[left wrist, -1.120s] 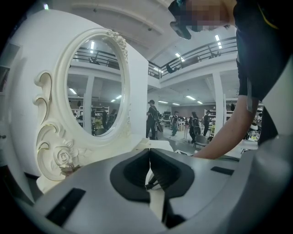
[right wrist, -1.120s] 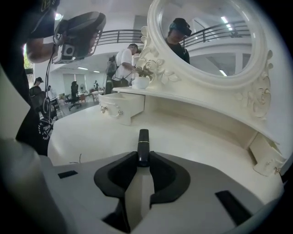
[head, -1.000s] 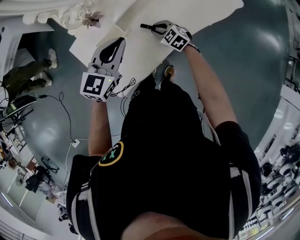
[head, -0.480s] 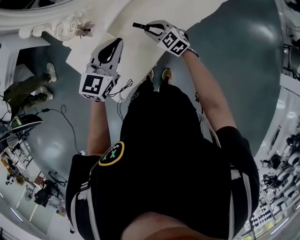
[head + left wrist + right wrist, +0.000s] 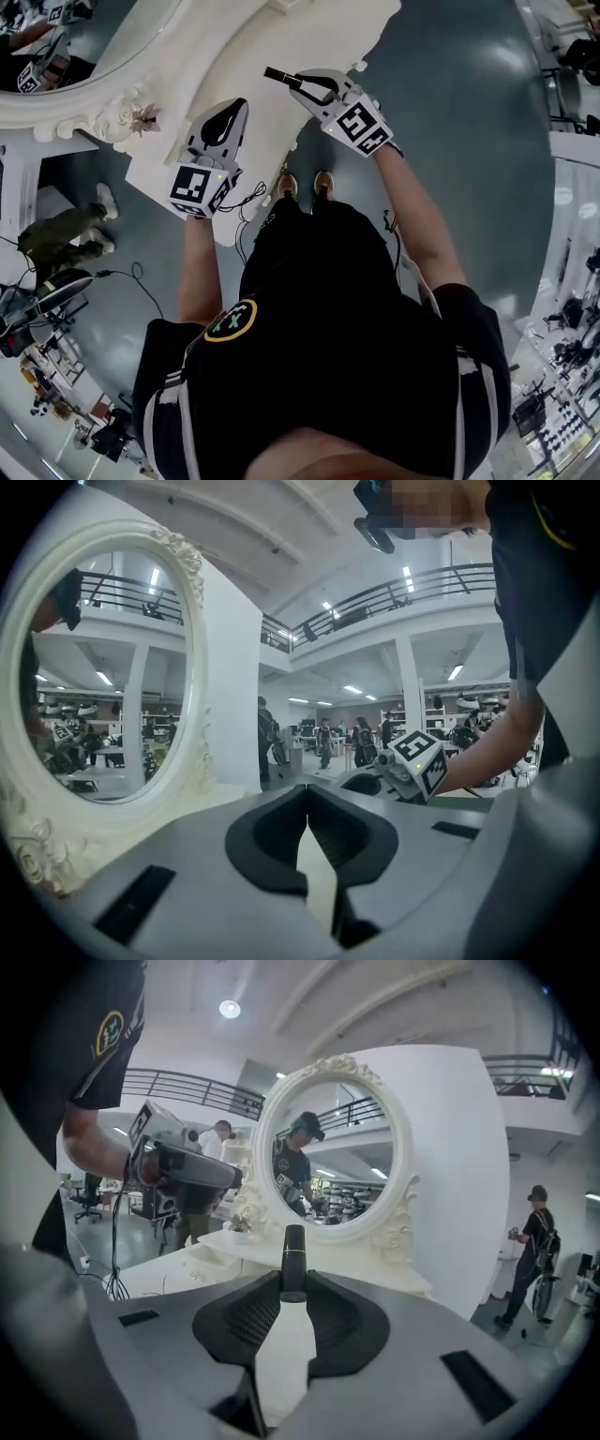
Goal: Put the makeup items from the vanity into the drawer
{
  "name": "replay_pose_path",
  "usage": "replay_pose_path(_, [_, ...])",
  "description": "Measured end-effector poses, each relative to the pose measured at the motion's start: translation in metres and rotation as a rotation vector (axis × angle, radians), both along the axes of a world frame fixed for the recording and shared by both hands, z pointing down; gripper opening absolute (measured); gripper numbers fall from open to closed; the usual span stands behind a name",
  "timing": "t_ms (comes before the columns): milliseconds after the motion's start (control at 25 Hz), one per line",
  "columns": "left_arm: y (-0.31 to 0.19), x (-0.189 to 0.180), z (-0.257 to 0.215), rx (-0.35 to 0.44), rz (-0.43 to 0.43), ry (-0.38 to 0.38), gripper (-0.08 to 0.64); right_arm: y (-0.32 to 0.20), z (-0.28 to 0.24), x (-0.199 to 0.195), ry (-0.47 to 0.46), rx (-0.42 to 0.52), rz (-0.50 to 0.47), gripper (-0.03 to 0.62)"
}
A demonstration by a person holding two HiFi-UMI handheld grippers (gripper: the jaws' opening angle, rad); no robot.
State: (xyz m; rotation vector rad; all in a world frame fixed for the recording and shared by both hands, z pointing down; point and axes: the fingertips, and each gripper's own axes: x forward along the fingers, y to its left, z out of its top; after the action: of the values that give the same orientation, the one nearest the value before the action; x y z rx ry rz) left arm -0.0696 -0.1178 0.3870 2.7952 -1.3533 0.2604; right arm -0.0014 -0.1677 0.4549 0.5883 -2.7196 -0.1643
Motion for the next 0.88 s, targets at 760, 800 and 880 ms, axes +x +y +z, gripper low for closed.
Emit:
replay_pose_path(760, [-0.085,0.088,-0.004,0.009,0.079,0.016,0.021,-0.056,-0.037,0.117,-0.010,0.053,0.116,0.107])
replay_pose_path(800, [-0.095,0.087,-0.002,0.009,0.077,0.022,0.021,-0.066,-0.036,0.116,-0.006,0.053,0.113,0.107])
replay_pose_path(880, [-0.118,0.086,0.003,0.010,0.073,0.030,0.021,-0.088,-0.033,0.114,0.005,0.055,0.105,0.107])
